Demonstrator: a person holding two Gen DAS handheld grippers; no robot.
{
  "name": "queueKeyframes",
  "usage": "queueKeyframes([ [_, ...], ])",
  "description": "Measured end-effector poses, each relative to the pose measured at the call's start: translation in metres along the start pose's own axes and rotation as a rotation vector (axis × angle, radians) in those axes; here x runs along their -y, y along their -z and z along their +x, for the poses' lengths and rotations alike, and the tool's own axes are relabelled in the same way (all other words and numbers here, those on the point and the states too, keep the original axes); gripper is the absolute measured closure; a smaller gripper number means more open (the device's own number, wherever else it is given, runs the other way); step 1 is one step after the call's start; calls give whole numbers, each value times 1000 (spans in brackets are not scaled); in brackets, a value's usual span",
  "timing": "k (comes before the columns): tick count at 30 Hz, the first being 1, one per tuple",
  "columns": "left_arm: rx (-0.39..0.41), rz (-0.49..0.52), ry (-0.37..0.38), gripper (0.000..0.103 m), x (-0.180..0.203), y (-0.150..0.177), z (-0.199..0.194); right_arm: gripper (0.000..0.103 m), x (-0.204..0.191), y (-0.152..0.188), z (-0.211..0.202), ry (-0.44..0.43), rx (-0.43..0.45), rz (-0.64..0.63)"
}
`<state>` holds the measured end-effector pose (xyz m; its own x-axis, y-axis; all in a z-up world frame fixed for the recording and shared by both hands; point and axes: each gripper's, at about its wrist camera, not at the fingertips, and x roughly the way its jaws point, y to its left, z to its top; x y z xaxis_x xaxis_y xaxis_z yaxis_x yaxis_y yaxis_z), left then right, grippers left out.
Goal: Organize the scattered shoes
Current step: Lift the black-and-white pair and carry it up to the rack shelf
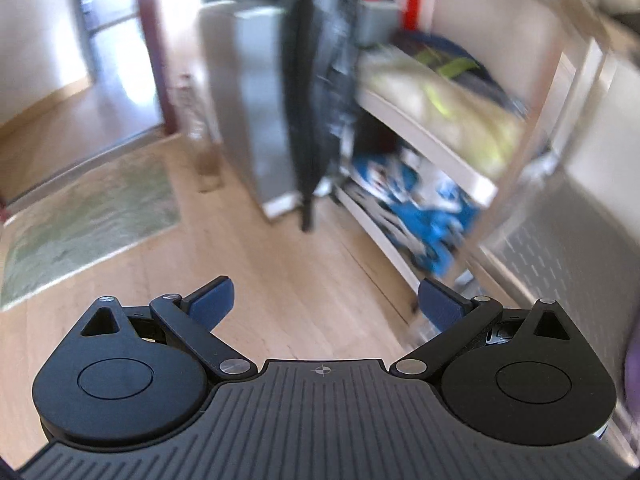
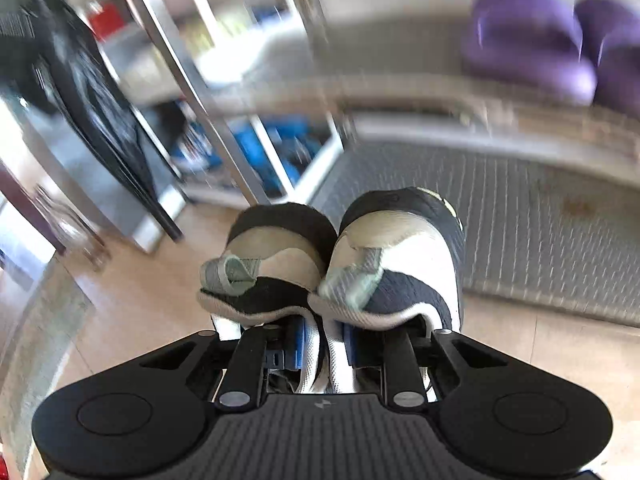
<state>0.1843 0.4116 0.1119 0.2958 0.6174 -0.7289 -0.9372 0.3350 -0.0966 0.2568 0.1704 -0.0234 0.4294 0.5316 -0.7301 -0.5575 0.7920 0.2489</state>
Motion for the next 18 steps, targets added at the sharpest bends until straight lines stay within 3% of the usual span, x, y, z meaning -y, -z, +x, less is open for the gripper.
queueKeyframes([
  [7, -26, -50, -10, 2, -22, -5, 5, 82, -23, -95, -44, -17, 242, -1],
  [12, -32, -23, 22, 2, -9, -5, 6, 82, -36, -178, -9, 100, 413, -114],
  [13, -29, -10, 29, 2, -5, -5, 6, 79, -38, -186, 4, 151, 434, -168],
  [16, -46, 34, 54, 2, 8, -1, 10, 50, -38, -193, 42, 239, 461, -317],
  [18, -62, 62, 71, 2, 15, 3, 12, 46, -35, -191, 54, 284, 437, -392],
])
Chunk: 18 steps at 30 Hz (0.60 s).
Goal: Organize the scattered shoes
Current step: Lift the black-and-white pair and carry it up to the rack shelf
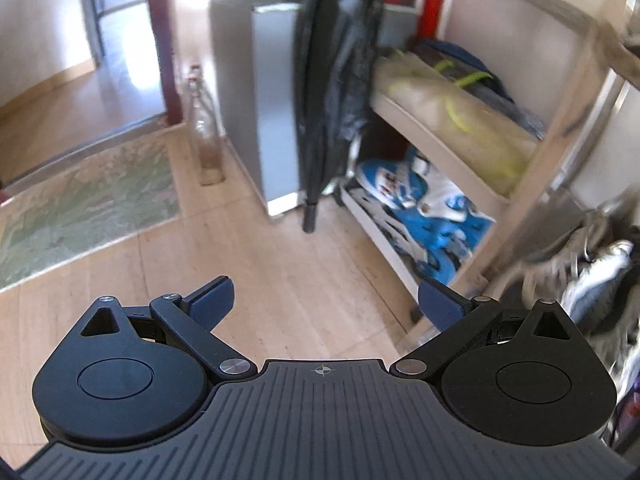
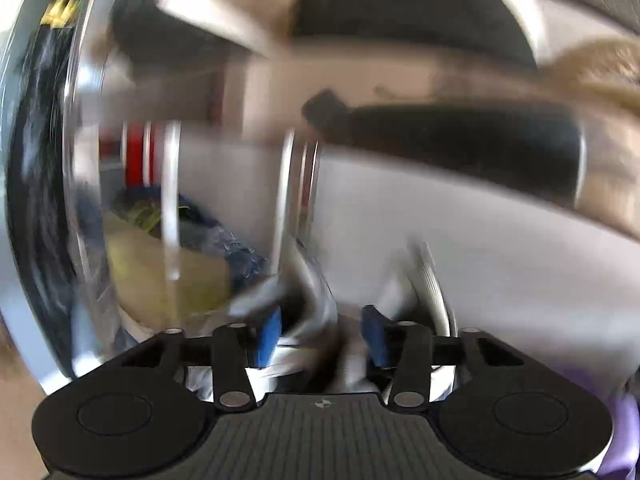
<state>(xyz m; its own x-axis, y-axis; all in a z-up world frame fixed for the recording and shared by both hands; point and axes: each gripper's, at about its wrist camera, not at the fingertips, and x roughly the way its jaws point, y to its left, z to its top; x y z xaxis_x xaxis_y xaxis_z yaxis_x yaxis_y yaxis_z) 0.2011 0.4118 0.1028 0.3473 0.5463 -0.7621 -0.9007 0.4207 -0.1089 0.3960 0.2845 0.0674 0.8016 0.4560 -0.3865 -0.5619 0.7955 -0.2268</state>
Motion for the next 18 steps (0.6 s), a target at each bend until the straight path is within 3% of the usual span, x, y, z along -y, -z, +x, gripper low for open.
queueKeyframes([
  [3, -20, 24, 6, 2, 5, 5, 4, 37, 18, 15, -12, -39, -19, 55],
  [8, -41, 47, 22, 2, 12, 12, 4, 35, 42, 43, -41, -71, -74, 170],
  [14, -43, 41, 22, 2, 18, 16, 1, 34, 40, 58, -45, -86, -129, 136],
  [18, -45, 43, 19, 2, 21, 15, 4, 18, 12, 60, -37, -67, -146, 26],
])
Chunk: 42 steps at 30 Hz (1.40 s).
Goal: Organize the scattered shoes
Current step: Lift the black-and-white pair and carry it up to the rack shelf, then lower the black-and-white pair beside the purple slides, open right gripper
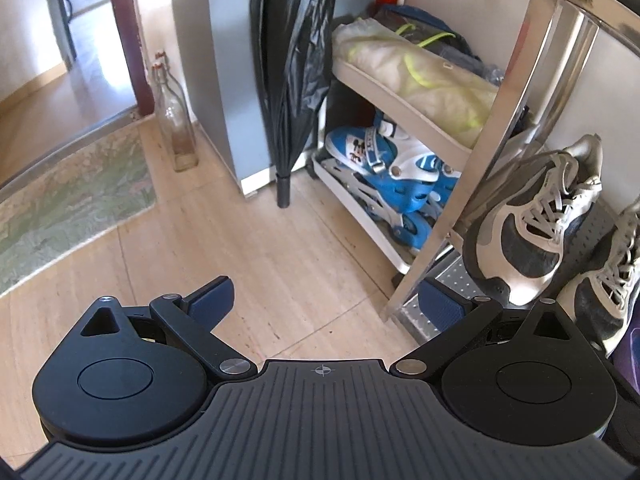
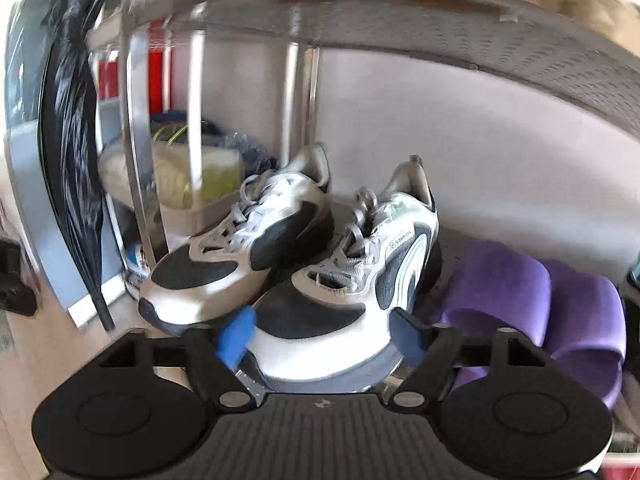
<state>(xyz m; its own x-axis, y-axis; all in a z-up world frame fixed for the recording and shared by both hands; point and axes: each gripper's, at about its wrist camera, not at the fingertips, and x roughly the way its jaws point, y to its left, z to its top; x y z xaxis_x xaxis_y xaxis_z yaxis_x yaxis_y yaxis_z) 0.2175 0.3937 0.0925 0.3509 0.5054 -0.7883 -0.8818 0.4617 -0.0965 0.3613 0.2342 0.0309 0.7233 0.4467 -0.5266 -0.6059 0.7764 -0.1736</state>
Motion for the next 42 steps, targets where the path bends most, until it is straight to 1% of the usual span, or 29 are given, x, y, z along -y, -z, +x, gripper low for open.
queueKeyframes([
  [1, -4, 1, 1, 2, 1, 0, 1, 17, -7, 2, 2, 13, -16, -28],
  [2, -8, 2, 2, 2, 2, 1, 2, 18, -13, 2, 10, 25, -36, -55],
  [3, -12, 4, 2, 2, 3, 1, 3, 17, -19, 3, 18, 37, -56, -81],
  [4, -15, 5, 3, 2, 4, 1, 4, 21, -22, 2, 23, 51, -62, -84],
  [8, -21, 11, 4, 2, 4, 1, 6, 26, -18, -3, 35, 97, -32, -6],
  [9, -21, 12, 4, 2, 4, 1, 6, 29, -17, -4, 37, 104, -25, -3],
  [10, -21, 14, 4, 2, 4, 1, 6, 30, -17, -6, 41, 109, -18, -6],
  [13, -21, 16, 4, 2, 4, 1, 7, 30, -14, -13, 55, 107, -26, 1],
  [15, -22, 11, 4, 2, 4, 3, 6, 30, -9, -18, 64, 99, -41, -15],
  [16, -20, 8, 3, 2, 4, 2, 6, 28, -7, -20, 67, 95, -52, -27],
  [18, -17, 3, 2, 2, 2, 2, 5, 28, -6, -23, 67, 87, -77, -50],
  [19, -16, 0, 1, 2, 2, 2, 5, 28, -3, -22, 60, 73, -73, -19],
  [20, -14, -3, 0, 2, 1, 1, 5, 28, 1, -22, 48, 44, -58, 44],
  [21, -13, -7, -2, 2, 1, 1, 5, 25, 4, -22, 37, 14, -39, 94],
  [22, -7, -23, -9, 2, -2, 0, 5, 25, 7, -19, 24, -44, -3, 138],
  [23, 3, -37, -17, 2, -5, -1, 4, 29, 6, -15, 9, -138, 31, 169],
  [24, 13, -50, -25, 2, -8, -2, 3, 48, 3, -11, 1, -211, 42, 170],
  [25, 24, -63, -33, 2, -11, -3, 1, 78, -4, -6, -3, -271, 35, 150],
  [26, 35, -74, -41, 2, -14, -5, 0, 88, -12, 2, -7, -337, 13, 137],
  [27, 47, -84, -50, 2, -17, -6, -2, 93, -18, 9, -8, -389, -19, 145],
  [29, 71, -105, -65, 2, -23, -9, -5, 93, -25, 19, -4, -481, -64, 198],
  [32, 96, -128, -79, 2, -27, -11, -8, 93, -36, 23, 12, -566, -106, 298],
  [34, 103, -132, -82, 2, -27, -12, -9, 92, -44, 22, 19, -577, -122, 331],
  [38, 93, -124, -80, 2, -29, -14, -6, 91, -58, 10, 40, -565, -154, 395],
  [40, 94, -129, -84, 2, -32, -16, -4, 90, -65, -1, 42, -576, -153, 377],
  [42, 95, -134, -89, 2, -35, -17, -2, 87, -68, -13, 33, -560, -121, 320],
])
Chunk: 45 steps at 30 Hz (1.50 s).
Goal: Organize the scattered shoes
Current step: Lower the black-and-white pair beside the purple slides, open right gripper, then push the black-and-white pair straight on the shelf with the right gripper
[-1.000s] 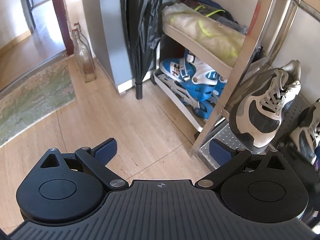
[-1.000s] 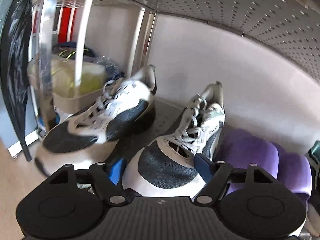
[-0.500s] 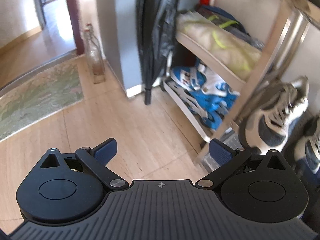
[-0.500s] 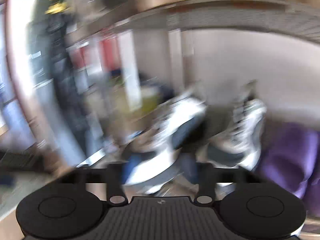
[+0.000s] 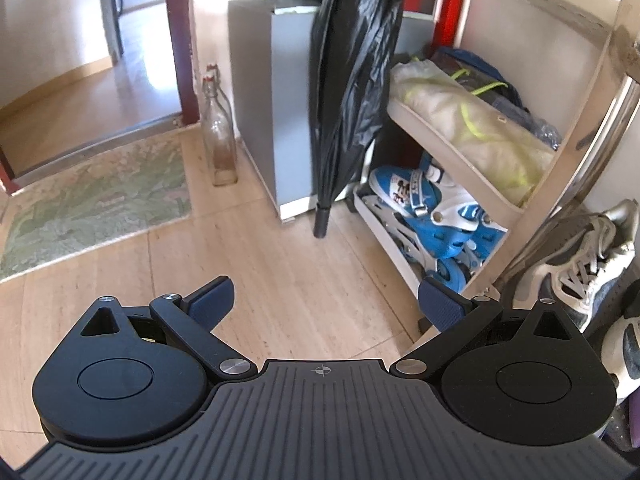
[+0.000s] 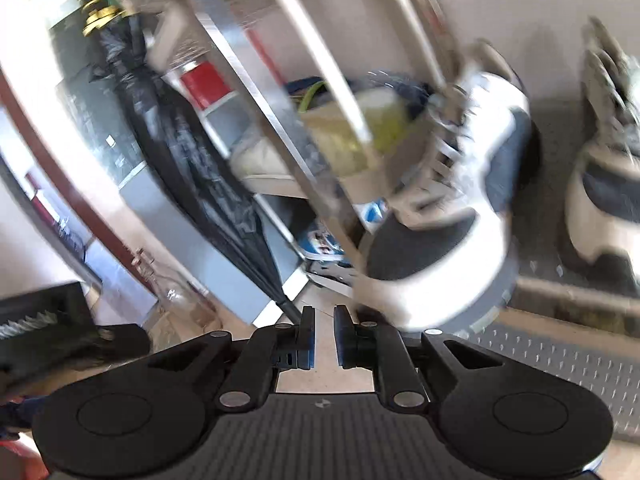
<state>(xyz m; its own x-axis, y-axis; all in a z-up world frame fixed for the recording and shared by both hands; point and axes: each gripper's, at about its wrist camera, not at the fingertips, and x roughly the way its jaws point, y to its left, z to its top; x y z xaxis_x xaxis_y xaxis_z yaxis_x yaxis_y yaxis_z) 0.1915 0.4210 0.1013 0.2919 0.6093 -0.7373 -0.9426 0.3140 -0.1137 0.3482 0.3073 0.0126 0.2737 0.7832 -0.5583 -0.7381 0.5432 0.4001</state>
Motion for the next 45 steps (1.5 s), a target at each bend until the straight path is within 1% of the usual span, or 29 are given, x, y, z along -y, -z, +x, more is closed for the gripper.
queueKeyframes([
  [1, -3, 0, -4, 2, 0, 1, 2, 87, -5, -3, -9, 19, 39, -39],
  [2, -6, -1, -7, 2, 0, 1, 4, 84, -10, -7, -21, 54, 101, -92],
  [3, -14, 2, -9, 2, 1, 3, 6, 66, -13, -10, -29, 106, 160, -133],
  [4, -25, 10, -2, 2, 3, 5, 7, 41, -13, -14, -33, 165, 212, -159],
  [5, -37, 19, 6, 2, 5, 7, 8, 30, -10, -19, -33, 211, 240, -168],
  [6, -40, 26, 10, 2, 6, 8, 8, 19, -4, -27, -27, 241, 240, -158],
  [8, -42, 40, 17, 2, 10, 10, 9, 21, 9, -43, -12, 293, 222, -129],
  [11, -47, 60, 26, 2, 15, 14, 10, 18, 25, -60, 20, 338, 127, -93],
  [13, -55, 55, 21, 2, 17, 14, 13, 16, 29, -66, 37, 350, 72, -84],
  [14, -58, 55, 21, 2, 18, 14, 14, 15, 31, -70, 50, 352, 31, -72],
  [15, -59, 59, 19, 2, 19, 14, 15, 10, 33, -71, 58, 350, 9, -61],
  [17, -61, 67, 18, 2, 22, 15, 17, 15, 35, -74, 71, 350, -25, -22],
  [18, -63, 71, 18, 2, 23, 15, 18, 21, 34, -76, 74, 367, -19, -3],
  [19, -66, 72, 18, 2, 25, 16, 19, 32, 33, -76, 73, 386, 2, 15],
  [21, -73, 77, 21, 2, 27, 17, 20, 40, 38, -78, 71, 396, 50, 82],
  [22, -76, 80, 22, 2, 28, 18, 21, 41, 41, -78, 71, 401, 66, 105],
  [24, -76, 86, 21, 2, 28, 18, 21, 42, 41, -79, 74, 426, 90, 112],
  [27, -76, 88, 20, 2, 29, 18, 21, 46, 47, -83, 74, 521, 165, 173],
  [29, -79, 89, 22, 2, 29, 18, 22, 46, 45, -81, 76, 564, 196, 184],
  [31, -83, 96, 28, 2, 28, 18, 24, 46, 41, -80, 77, 577, 200, 174],
  [34, -89, 103, 31, 2, 28, 18, 23, 44, 38, -80, 77, 579, 182, 173],
  [36, -94, 94, 35, 2, 28, 17, 22, 43, 38, -81, 70, 554, 143, 181],
  [38, -95, 86, 43, 2, 28, 16, 19, 35, 36, -73, 52, 499, 133, 167],
  [39, -93, 85, 48, 2, 29, 16, 17, 23, 33, -66, 40, 481, 158, 157],
  [40, -92, 83, 53, 2, 29, 16, 15, 17, 29, -57, 24, 466, 186, 131],
  [42, -89, 79, 64, 2, 31, 16, 12, 18, 16, -37, -18, 423, 236, 57],
  [43, -91, 89, 72, 2, 34, 18, 8, 18, 13, -28, -35, 416, 227, 37],
  [44, -101, 93, 77, 2, 37, 19, 7, 18, 9, -13, -63, 410, 210, 12],
  [45, -121, 101, 92, 2, 40, 22, 6, 18, 7, -2, -84, 406, 196, -4],
])
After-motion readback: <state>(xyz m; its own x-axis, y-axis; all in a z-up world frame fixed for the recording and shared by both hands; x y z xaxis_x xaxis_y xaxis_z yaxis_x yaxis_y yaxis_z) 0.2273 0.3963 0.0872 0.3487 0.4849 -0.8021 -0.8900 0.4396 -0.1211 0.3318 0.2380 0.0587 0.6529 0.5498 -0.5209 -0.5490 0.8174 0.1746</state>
